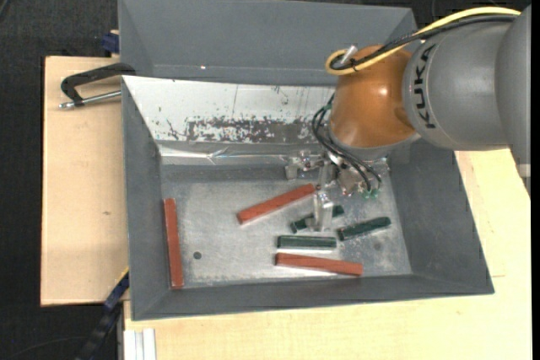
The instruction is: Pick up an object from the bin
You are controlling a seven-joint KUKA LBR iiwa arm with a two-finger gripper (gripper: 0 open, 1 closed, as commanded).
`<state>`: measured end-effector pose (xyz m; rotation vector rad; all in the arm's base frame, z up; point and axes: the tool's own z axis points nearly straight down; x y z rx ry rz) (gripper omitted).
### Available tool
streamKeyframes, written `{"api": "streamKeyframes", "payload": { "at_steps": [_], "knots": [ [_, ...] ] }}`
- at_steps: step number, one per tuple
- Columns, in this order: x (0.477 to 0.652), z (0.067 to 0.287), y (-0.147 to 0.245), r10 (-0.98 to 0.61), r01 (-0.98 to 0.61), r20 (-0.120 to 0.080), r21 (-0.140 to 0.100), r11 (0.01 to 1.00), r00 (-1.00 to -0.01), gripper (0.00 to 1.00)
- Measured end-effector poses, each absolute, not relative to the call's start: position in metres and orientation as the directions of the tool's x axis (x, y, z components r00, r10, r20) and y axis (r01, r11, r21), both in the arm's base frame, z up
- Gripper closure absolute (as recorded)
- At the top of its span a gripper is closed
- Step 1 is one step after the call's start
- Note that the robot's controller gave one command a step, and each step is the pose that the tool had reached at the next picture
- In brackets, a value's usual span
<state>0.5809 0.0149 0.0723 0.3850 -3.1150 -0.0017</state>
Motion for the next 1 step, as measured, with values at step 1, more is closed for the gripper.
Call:
{"api": "streamKeyframes", "payload": {
  "at_steps": [1],
  "knots": [
    [0.5835, 0.0761, 0.0149, -0.243, -0.243, -0.005, 0.000, 0.970, -0.970, 1.00]
  ]
}}
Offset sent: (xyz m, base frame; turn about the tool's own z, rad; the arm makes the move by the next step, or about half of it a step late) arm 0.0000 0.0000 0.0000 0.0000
